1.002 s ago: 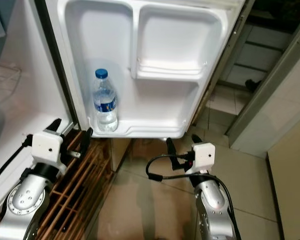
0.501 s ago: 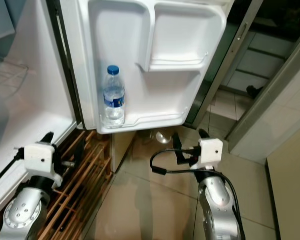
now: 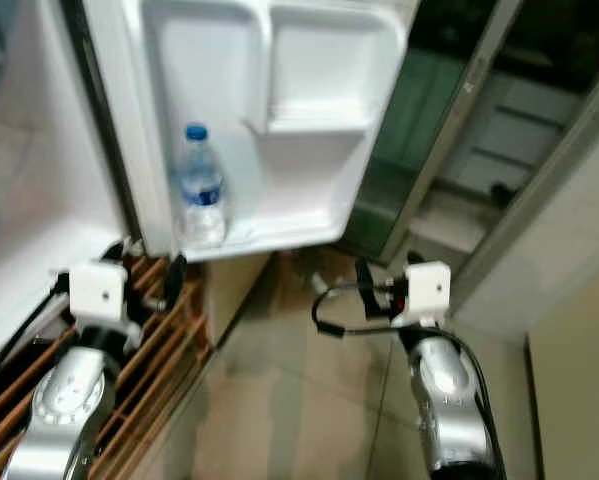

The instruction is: Restocking fridge

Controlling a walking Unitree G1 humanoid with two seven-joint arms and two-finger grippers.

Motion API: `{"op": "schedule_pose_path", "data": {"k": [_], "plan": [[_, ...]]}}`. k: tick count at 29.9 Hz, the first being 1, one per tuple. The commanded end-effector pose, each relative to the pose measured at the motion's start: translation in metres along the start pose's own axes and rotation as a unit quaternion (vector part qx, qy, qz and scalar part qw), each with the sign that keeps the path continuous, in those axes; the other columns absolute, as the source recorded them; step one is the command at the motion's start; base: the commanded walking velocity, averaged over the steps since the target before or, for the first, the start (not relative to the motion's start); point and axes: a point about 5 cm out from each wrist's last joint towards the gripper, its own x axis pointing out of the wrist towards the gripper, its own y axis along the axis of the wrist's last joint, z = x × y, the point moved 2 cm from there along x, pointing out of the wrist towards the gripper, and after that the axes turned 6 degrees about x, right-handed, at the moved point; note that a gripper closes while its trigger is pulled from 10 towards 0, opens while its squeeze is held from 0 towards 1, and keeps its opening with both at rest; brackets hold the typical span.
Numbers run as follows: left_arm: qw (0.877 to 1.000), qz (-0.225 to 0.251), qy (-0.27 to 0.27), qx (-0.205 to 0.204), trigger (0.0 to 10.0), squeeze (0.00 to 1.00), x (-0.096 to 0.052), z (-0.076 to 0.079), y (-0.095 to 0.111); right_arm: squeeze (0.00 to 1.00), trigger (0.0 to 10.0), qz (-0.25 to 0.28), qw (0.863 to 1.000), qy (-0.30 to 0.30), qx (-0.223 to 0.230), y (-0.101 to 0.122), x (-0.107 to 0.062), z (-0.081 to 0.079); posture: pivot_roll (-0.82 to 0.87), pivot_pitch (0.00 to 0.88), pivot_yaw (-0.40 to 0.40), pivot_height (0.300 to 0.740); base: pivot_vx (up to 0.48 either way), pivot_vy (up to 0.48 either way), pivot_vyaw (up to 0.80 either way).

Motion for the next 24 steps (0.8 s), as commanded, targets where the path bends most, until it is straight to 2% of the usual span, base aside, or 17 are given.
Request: {"op": "schedule_pose_path", "data": {"k": [1,3,6,15,17,24], "plan": [[1.0,0.005,-0.01,-0.004,10.0,0.0,0.002,0.009,0.002,0.0,10.0,-0.001,1.0,-0.012,-0.015,0.004,-0.002,0.011,-0.03,0.0,-0.103,0.74,0.0,-0.48,0.71],[1.0,0.006,-0.009,-0.011,10.0,0.0,0.004,0.008,0.001,0.0,10.0,-0.002,1.0,-0.008,-0.019,0.004,-0.001,0.01,-0.03,0.0,-0.107,0.74,0.0,-0.471,0.71],[1.0,0.006,-0.007,-0.019,10.0,0.0,0.007,0.008,0.0,0.0,10.0,0.001,1.0,0.005,-0.03,0.007,0.001,0.007,-0.04,0.0,-0.103,0.74,0.0,0.0,0.71],[0.999,0.023,-0.023,-0.005,10.0,0.0,0.014,0.014,0.004,0.0,10.0,0.001,1.0,0.003,-0.03,0.007,-0.001,0.007,-0.05,0.0,-0.094,0.74,0.0,0.0,0.7],[1.0,0.023,-0.02,0.005,10.0,0.0,0.014,0.014,0.004,0.0,10.0,-0.001,1.0,0.008,-0.03,0.006,-0.001,0.005,-0.04,0.0,-0.098,0.74,0.0,-0.465,0.68],[0.999,0.029,-0.024,-0.004,10.0,0.0,0.014,0.023,0.007,0.0,10.0,0.005,0.999,0.019,-0.036,0.011,0.005,0.003,-0.04,0.0,-0.104,0.74,0.0,-0.457,0.67]]}}
